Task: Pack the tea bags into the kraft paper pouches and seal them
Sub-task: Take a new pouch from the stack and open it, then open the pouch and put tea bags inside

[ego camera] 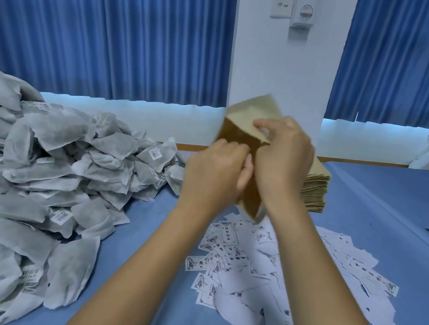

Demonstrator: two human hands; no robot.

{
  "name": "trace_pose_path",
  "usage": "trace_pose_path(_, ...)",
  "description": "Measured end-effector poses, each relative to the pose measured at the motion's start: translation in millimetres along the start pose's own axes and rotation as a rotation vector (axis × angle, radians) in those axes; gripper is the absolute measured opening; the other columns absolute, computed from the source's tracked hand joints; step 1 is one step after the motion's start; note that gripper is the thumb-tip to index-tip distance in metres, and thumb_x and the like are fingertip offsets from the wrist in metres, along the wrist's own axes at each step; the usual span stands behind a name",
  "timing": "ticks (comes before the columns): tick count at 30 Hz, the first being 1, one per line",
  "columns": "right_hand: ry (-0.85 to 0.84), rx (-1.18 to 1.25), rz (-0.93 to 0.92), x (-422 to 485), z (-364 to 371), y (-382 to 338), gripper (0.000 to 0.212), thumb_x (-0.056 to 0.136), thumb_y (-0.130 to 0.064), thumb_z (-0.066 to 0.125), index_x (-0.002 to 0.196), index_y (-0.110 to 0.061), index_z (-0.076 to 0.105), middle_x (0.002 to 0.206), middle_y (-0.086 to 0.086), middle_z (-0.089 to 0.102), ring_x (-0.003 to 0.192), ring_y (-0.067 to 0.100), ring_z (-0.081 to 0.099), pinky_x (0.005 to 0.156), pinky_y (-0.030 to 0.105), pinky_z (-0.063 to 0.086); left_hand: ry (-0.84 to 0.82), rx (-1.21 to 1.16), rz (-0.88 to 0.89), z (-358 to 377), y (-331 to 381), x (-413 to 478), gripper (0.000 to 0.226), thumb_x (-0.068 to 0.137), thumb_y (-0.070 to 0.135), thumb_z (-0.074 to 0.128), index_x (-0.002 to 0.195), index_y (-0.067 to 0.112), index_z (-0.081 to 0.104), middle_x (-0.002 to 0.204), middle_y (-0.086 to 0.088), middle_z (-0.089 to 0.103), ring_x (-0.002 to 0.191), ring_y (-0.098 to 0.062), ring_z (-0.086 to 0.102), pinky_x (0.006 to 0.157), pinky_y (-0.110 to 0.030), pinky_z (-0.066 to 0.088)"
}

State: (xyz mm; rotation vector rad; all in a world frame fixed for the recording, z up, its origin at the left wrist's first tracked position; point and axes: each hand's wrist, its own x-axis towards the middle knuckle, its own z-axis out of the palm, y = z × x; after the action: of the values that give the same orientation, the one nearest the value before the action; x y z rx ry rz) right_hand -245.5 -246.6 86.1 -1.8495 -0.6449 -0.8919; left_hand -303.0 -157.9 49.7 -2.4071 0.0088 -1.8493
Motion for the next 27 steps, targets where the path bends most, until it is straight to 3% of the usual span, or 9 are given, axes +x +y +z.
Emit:
trace_pose_path(3,0.037,-0.033,0.046,21.5,7.1,16.3,0.051,0.079,0.011,0.045,0.104,-0.023,0.074,0.099,0.001,0.066,0.088,0.025,0.061,0.071,0.032,0.047,0.044,0.039,-0.101,5.2,-27.0,-27.8,0.011,0.081,0.003,0.054,0.083,0.004,0.064,0.081,-0.008,0.061,0.072,-0.025,0.054,0.051,-0.03,0.038)
trace_pose_path(6,0.003,-0.061,0.069,30.9,26.9,36.3,0.053,0.079,0.014,0.043,0.105,-0.022,0.073,0.103,0.0,0.068,0.091,0.023,0.061,0.073,0.032,0.049,-0.467,0.198,-0.376,48.4,-74.3,-65.3,0.025,0.087,0.008,0.051,0.112,0.007,0.056,0.113,-0.011,0.052,0.097,-0.029,0.054,0.06,-0.034,0.041)
trace_pose_path(8,-0.032,-0.086,0.075,32.1,42.9,49.2,0.053,0.079,0.013,0.044,0.103,-0.024,0.073,0.102,-0.001,0.068,0.092,0.024,0.062,0.072,0.031,0.047,-0.791,0.386,-0.334,81.0,-100.9,-87.2,0.037,0.09,0.017,0.05,0.127,0.015,0.045,0.128,-0.007,0.044,0.111,-0.025,0.048,0.072,-0.033,0.045)
trace_pose_path(10,-0.064,-0.132,0.07,33.7,59.1,59.5,0.052,0.08,0.011,0.045,0.102,-0.027,0.073,0.099,-0.003,0.066,0.092,0.023,0.06,0.067,0.027,0.04,-0.956,0.483,-0.284,105.9,-121.5,-98.0,0.05,0.09,0.022,0.054,0.136,0.02,0.035,0.137,-0.008,0.035,0.122,-0.025,0.04,0.084,-0.034,0.045)
trace_pose_path(13,-0.098,-0.171,0.053,38.8,78.0,69.9,0.047,0.084,0.007,0.046,0.101,-0.028,0.072,0.095,-0.005,0.063,0.088,0.022,0.058,0.064,0.027,0.033,-1.051,0.53,-0.35,138.6,-144.4,-96.3,0.067,0.089,0.027,0.058,0.145,0.019,0.023,0.148,-0.015,0.022,0.137,-0.029,0.026,0.096,-0.038,0.042)
trace_pose_path(16,-0.107,-0.159,0.038,46.0,91.5,75.7,0.049,0.082,0.009,0.047,0.1,-0.029,0.073,0.084,-0.009,0.055,0.084,0.021,0.058,0.062,0.027,0.033,-1.088,0.644,-0.266,166.4,-157.1,-84.7,0.068,0.089,0.04,0.056,0.145,0.02,0.023,0.151,-0.015,0.021,0.142,-0.028,0.019,0.106,-0.043,0.034)
trace_pose_path(18,-0.111,-0.142,0.024,48.5,98.4,77.9,0.051,0.08,0.01,0.048,0.098,-0.03,0.074,0.08,-0.011,0.05,0.08,0.019,0.055,0.061,0.028,0.033,-1.11,0.638,-0.272,180.3,-166.6,-82.6,0.07,0.086,0.047,0.057,0.143,0.021,0.026,0.149,-0.014,0.024,0.139,-0.028,0.025,0.105,-0.043,0.034)
trace_pose_path(23,-0.134,-0.114,-0.001,50.4,105.4,82.2,0.057,0.075,0.013,0.046,0.096,-0.031,0.074,0.078,-0.01,0.049,0.073,0.015,0.049,0.059,0.028,0.034,-1.23,0.401,-0.607,192.6,-191.2,-98.2,0.092,0.085,0.061,0.052,0.15,0.011,0.012,0.139,-0.009,0.047,0.12,-0.026,0.052,0.089,-0.035,0.045)
trace_pose_path(27,-0.161,-0.117,0.005,49.2,105.9,77.9,0.056,0.075,0.012,0.045,0.097,-0.031,0.074,0.079,-0.01,0.048,0.074,0.016,0.049,0.06,0.028,0.033,-1.146,0.355,-0.523,185.2,-185.4,-109.3,0.064,0.083,0.052,0.056,0.136,0.019,0.041,0.127,-0.005,0.056,0.113,-0.026,0.055,0.082,-0.036,0.046)
